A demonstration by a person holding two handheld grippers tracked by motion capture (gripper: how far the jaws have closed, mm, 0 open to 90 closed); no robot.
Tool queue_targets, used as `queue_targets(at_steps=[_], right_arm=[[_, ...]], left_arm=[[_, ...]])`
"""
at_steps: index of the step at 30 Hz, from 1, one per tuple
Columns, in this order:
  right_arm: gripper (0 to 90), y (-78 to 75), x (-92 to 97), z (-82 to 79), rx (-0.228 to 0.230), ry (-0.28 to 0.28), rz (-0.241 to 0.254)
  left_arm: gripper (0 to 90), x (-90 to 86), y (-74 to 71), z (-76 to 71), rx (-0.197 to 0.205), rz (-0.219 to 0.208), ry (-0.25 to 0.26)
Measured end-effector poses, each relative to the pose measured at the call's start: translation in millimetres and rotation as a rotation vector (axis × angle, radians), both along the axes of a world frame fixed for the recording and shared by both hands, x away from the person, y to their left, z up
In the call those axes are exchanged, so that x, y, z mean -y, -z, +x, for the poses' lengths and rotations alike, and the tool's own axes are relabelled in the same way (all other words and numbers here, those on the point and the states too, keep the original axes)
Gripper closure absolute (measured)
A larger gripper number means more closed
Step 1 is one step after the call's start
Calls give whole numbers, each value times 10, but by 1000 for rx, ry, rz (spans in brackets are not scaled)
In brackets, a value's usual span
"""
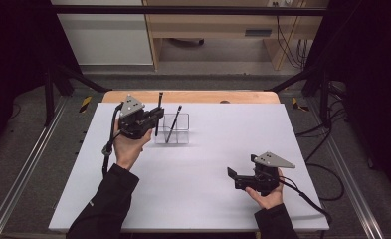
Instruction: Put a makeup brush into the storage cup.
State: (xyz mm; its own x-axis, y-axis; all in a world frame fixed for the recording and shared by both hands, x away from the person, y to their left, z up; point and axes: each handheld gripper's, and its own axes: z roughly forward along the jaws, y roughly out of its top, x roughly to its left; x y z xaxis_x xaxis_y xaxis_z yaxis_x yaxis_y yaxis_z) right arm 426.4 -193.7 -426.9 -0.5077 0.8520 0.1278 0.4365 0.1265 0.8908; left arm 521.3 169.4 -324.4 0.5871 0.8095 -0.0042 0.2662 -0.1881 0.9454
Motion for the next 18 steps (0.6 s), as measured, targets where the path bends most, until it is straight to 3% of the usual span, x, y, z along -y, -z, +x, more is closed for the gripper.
queue_targets(at_steps=[18], right_arm=[[43,-23,20,-1,6,2,16]], left_arm=[[829,148,89,334,-17,-18,-27]])
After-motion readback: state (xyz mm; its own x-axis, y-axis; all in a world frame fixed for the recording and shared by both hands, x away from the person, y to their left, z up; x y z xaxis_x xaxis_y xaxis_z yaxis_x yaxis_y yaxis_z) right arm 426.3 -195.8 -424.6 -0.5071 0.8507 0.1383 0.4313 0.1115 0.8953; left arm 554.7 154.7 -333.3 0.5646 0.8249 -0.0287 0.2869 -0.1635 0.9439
